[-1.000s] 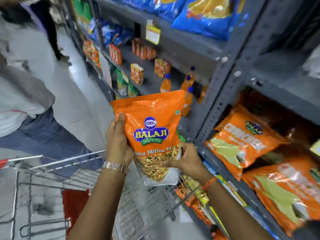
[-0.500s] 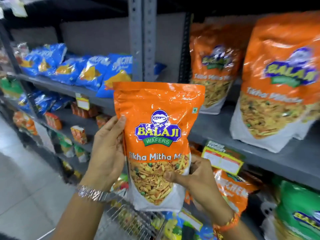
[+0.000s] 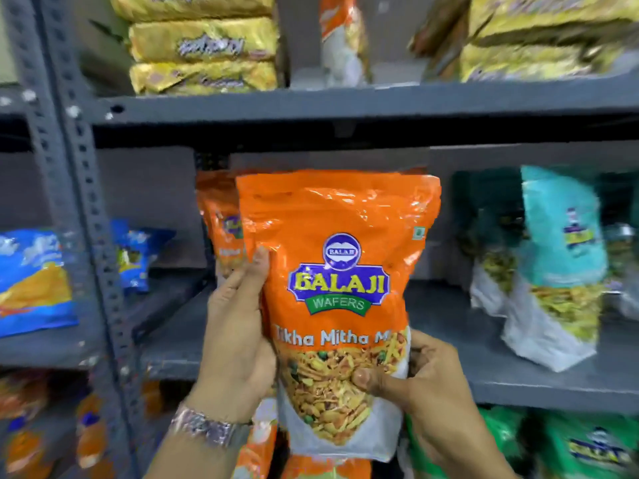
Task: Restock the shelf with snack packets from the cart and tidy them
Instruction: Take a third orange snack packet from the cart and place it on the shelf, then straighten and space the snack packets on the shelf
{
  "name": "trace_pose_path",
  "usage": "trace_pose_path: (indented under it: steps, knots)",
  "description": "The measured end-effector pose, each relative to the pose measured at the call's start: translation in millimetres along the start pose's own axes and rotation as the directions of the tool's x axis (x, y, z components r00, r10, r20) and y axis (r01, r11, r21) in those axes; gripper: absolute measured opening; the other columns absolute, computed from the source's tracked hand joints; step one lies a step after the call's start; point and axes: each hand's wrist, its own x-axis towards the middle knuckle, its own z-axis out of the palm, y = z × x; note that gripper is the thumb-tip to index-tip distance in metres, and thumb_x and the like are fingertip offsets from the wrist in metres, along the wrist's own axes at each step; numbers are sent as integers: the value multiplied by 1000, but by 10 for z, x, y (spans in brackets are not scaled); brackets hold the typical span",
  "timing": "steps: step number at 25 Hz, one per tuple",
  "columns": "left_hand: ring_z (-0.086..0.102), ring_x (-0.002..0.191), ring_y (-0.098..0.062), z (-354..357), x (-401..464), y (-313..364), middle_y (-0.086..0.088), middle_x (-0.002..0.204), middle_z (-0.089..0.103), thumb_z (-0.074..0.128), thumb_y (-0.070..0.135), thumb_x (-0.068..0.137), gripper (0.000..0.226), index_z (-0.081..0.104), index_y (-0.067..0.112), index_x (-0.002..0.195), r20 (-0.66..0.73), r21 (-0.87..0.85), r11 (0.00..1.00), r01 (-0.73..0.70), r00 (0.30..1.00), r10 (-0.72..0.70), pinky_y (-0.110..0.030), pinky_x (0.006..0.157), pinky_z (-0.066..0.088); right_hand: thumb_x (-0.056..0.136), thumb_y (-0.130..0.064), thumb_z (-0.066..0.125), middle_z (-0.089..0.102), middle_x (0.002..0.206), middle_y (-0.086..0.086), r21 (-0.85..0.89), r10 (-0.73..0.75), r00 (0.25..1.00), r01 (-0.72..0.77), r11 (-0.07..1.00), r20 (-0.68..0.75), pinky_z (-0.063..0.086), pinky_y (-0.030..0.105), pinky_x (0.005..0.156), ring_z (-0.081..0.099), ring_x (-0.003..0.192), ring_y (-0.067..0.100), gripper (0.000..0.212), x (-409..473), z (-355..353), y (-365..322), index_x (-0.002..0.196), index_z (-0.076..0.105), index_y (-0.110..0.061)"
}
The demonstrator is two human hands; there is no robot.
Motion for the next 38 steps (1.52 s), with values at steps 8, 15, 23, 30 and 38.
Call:
trace_pose_path:
  steps: [8, 15, 23, 30, 38]
  knots:
    - [78, 83, -18, 1067, 369, -485, -7, 102, 79, 64, 27, 93, 21, 72, 17, 109, 160, -33, 971, 239, 960, -231, -36, 67, 62, 59, -5, 85, 76, 109, 21, -58, -110, 970, 100, 993, -218, 60, 48, 83, 73, 102, 41, 56, 317, -1026, -270, 112, 68, 0]
    - [70, 87, -21, 1463, 507, -743, 1, 94, 71, 65, 31, 93, 7, 66, 25, 97, -6, 35, 946, 323, 946, -323, -37, 66, 56, 56, -17, 92, 76, 110, 17, -95, -133, 946, 110, 989, -295, 57, 51, 92, 70, 109, 38, 61, 575, -1372, -103, 111, 69, -5]
    - [73, 87, -12, 1468, 467, -851, -1, 103, 74, 62, 20, 97, 13, 70, 17, 107, -41, 101, 966, 240, 971, -237, -26, 65, 58, 74, -5, 78, 74, 117, 17, -96, -124, 943, 99, 990, -310, 52, 58, 99, 68, 114, 36, 47, 706, -1518, 81, 119, 65, -4]
    - [63, 120, -19, 894, 269, -750, -8, 127, 69, 57, -1, 95, 38, 60, 3, 132, 70, 138, 959, 249, 963, -260, -33, 107, 46, 73, -30, 82, 71, 121, -1, -395, -200, 885, 20, 919, -421, 57, 41, 92, 69, 111, 17, 52, 547, -1421, 94, 119, 57, -29]
    - [66, 116, -23, -256, 522, -105, -13, 120, 70, 52, -5, 96, 31, 63, 0, 125, -159, 77, 997, 7, 987, 5, -25, 97, 49, 79, 4, 70, 57, 134, 12, -451, -504, 635, 262, 853, -585, 48, 35, 106, 60, 123, 27, 58, -41, -114, 348, 130, 53, -17]
